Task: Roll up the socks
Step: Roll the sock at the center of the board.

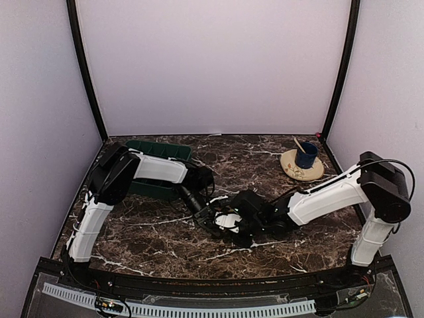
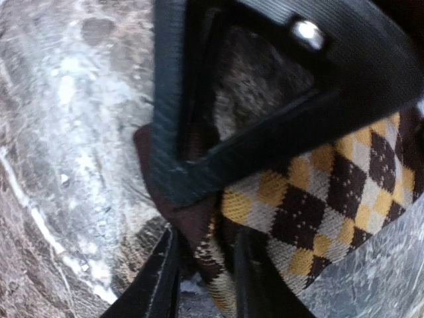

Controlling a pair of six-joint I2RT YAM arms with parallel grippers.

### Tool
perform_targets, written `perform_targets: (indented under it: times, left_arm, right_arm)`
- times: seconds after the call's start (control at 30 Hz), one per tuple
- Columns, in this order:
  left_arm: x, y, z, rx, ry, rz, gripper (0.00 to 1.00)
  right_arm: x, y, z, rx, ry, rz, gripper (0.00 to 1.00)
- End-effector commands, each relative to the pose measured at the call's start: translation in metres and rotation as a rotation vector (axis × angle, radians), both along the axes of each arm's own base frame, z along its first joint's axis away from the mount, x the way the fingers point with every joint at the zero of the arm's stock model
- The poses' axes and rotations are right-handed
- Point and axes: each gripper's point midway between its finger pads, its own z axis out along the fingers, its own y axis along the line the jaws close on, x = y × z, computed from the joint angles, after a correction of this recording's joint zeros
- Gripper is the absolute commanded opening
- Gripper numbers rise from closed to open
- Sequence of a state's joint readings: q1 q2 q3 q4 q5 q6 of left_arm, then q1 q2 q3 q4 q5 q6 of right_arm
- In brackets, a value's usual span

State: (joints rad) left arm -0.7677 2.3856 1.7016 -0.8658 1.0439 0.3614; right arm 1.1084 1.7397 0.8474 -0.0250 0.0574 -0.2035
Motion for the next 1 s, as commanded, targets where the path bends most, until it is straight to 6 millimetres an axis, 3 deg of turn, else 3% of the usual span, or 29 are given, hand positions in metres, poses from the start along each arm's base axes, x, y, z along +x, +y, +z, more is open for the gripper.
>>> perform_targets:
  times: [0.0,0.17,0.3,0.5,0.97]
  left_arm:
    - [0.004,0.001,0.002,0.005,-0.003,0.002,0.0]
    - [0.008,0.0,0.001,0.017,-0.008,0.014,0.0]
    - [0.011,0.0,0.005,0.019,-0.01,0.023,0.09]
    - [0.016,0.003,0.01,0.027,-0.011,0.043,0.22]
    - [0.045,0.009,0.047,-0.076,-0.104,0.179,0.26]
  right_arm:
    - [0.0,0.0,-0.008,-0.019,0.069,-0.007,0.2]
    - [-0.003,-0.001,-0.01,-0.025,0.12,-0.01,0.1]
    - [-0.006,-0.004,-0.012,-0.024,0.174,-0.016,0.07]
    - [-0.01,-0.006,-0.014,-0.001,0.272,-0.021,0.05]
    - [-0.011,-0.007,-0.015,0.041,0.391,-0.037,0.05]
